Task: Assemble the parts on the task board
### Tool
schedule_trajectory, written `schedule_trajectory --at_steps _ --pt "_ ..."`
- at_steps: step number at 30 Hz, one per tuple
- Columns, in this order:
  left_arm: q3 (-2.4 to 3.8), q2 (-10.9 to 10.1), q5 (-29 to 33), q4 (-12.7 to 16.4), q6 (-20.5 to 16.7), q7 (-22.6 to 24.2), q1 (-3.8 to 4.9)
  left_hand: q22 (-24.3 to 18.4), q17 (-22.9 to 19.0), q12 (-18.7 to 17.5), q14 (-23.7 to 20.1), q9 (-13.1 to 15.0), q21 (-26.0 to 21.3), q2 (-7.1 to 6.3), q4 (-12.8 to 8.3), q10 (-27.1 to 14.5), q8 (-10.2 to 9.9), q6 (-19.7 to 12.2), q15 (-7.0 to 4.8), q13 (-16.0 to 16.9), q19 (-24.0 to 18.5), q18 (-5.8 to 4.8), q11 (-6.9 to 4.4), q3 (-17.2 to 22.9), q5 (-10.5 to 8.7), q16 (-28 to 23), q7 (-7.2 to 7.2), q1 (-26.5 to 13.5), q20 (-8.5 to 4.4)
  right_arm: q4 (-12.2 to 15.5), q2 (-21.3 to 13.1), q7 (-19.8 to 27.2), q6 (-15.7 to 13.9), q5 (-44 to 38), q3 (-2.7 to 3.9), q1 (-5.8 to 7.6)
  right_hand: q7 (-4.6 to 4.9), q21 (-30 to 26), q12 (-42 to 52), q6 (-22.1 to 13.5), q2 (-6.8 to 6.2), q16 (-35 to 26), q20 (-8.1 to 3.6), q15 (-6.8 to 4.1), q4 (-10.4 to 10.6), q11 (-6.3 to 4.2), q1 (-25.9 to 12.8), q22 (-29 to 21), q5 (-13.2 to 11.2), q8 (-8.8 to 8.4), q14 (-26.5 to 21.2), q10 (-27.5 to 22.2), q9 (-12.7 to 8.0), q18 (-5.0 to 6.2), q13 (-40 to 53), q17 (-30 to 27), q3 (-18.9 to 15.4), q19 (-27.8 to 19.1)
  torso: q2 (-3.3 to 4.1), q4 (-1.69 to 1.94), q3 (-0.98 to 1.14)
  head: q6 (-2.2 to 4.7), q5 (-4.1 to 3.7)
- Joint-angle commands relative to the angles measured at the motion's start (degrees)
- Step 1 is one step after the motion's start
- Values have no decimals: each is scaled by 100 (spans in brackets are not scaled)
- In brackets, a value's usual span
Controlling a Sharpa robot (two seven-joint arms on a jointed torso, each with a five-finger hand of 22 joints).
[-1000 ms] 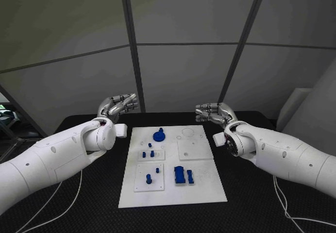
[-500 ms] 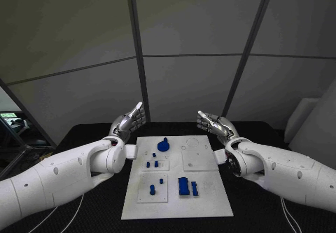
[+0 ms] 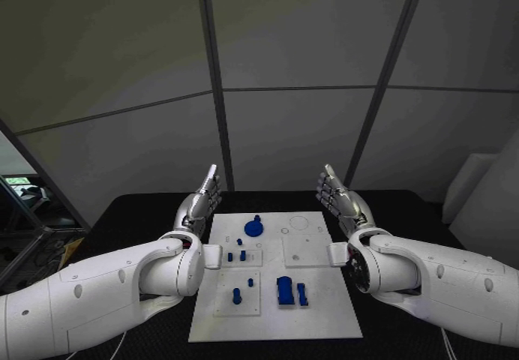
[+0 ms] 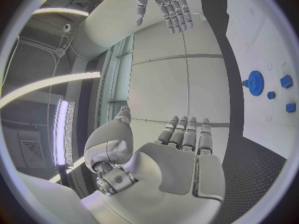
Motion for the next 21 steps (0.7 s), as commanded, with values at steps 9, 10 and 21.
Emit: schedule_trajectory --at_steps 9,10,21 --pt "4 -3 -66 15 -304 200 13 -705 -10 -39 -715 -8 -34 1 0 -754 -25 -724 -56 -8 -539 -79 -86 -94 -41 -39 -51 -1162 -315 18 -2 231 -316 258 3 13 -46 -38 -41 -793 -2 -26 -101 -5 -70 -20 -1294 -14 -51 -22 -961 -903 -23 -277 -8 -47 -4 -873 1 1 2 -1 0" --pt "4 -3 -66 15 -304 200 13 -705 -10 -39 -738 -8 -34 1 0 -781 -25 -751 -56 -8 -553 -79 -86 -94 -41 -39 -51 -1204 -315 18 -2 231 -316 258 3 13 -46 -38 -41 -821 -2 -26 -101 -5 -70 -20 -1339 -14 -51 -22 -998 -931 -23 -277 -8 -47 -4 -908 1 1 2 -1 0" --pt "4 -3 -66 15 -304 200 13 -705 -10 -39 -958 -8 -34 1 0 -1007 -25 -967 -56 -8 -1060 -79 -86 -94 -41 -39 -51 -1577 -315 18 -2 231 -316 258 3 13 -46 -38 -41 -1078 -2 -26 -101 -5 -70 -20 -1774 -14 -51 -22 -1315 -1235 -23 -277 -8 -47 -4 -1187 1 1 2 -1 0"
